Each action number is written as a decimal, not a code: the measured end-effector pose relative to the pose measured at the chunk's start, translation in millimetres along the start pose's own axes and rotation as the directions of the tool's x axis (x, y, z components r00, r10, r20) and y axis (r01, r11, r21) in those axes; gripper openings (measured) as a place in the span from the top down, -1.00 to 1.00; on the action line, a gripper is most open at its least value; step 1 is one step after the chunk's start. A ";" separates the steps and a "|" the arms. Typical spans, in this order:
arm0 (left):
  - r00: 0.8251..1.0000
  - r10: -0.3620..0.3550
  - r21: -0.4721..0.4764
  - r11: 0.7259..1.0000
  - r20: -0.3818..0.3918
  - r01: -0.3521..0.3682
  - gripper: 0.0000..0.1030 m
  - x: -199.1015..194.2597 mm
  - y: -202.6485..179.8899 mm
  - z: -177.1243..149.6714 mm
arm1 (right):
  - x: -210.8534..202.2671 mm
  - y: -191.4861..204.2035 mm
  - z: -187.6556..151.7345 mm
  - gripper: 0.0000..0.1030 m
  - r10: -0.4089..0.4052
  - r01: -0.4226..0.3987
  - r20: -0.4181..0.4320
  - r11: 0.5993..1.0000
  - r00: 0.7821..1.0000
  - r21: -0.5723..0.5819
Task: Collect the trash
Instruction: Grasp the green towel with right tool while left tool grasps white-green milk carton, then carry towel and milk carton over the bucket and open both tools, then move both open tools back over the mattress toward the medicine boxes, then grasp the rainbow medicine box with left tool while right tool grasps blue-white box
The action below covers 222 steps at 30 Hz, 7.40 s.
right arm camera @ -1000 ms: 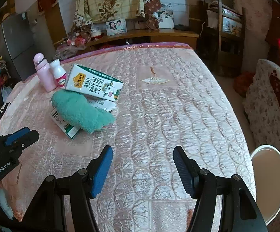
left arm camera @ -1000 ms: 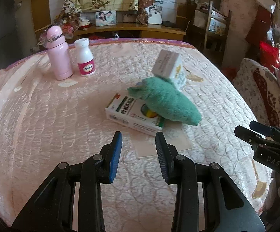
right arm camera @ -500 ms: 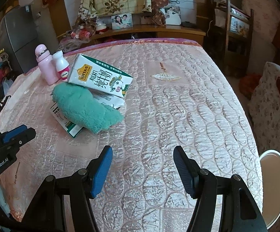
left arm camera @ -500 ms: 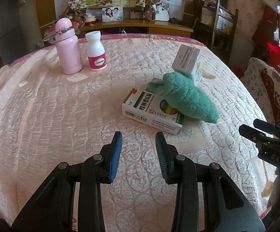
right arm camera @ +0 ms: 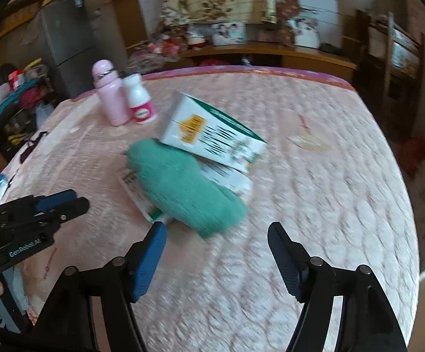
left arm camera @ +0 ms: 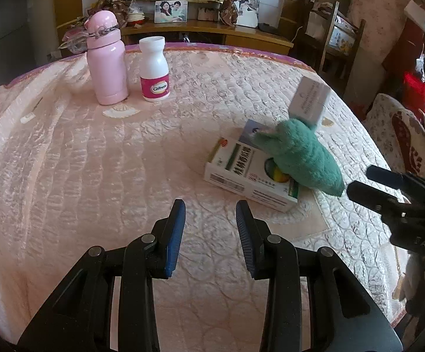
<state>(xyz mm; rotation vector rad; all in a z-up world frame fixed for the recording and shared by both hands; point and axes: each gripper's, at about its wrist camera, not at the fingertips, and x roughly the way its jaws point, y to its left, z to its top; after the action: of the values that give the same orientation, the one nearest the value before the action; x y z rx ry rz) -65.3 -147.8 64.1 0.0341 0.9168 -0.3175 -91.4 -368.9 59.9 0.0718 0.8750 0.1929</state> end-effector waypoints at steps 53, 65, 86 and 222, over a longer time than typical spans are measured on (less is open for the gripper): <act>0.988 0.036 0.187 0.982 -0.151 -0.007 0.25 106.1 -150.9 93.9 | -49.4 -110.4 -67.8 0.22 -0.121 0.133 -0.080 0.977 0.989 0.166; 0.979 -0.187 0.118 0.974 -0.078 0.195 0.25 43.9 -154.0 65.8 | -65.9 -114.5 -78.0 0.22 -0.200 0.209 -0.069 0.963 0.977 0.169; 0.908 -0.393 0.214 0.884 -0.142 0.416 0.25 11.0 -264.3 10.9 | -137.9 -174.2 -124.0 0.22 -0.363 0.367 -0.070 0.884 0.929 0.288; 0.992 -0.063 0.119 0.990 -0.107 0.076 -0.10 27.1 24.0 36.1 | 87.3 13.7 53.4 -0.40 0.035 -0.057 -0.111 0.977 0.993 -0.204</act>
<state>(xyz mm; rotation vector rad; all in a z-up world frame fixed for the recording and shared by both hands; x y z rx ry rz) -15.2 -137.8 62.4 0.1331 1.0015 -0.4405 2.2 -337.4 30.1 -0.1138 0.9559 0.3330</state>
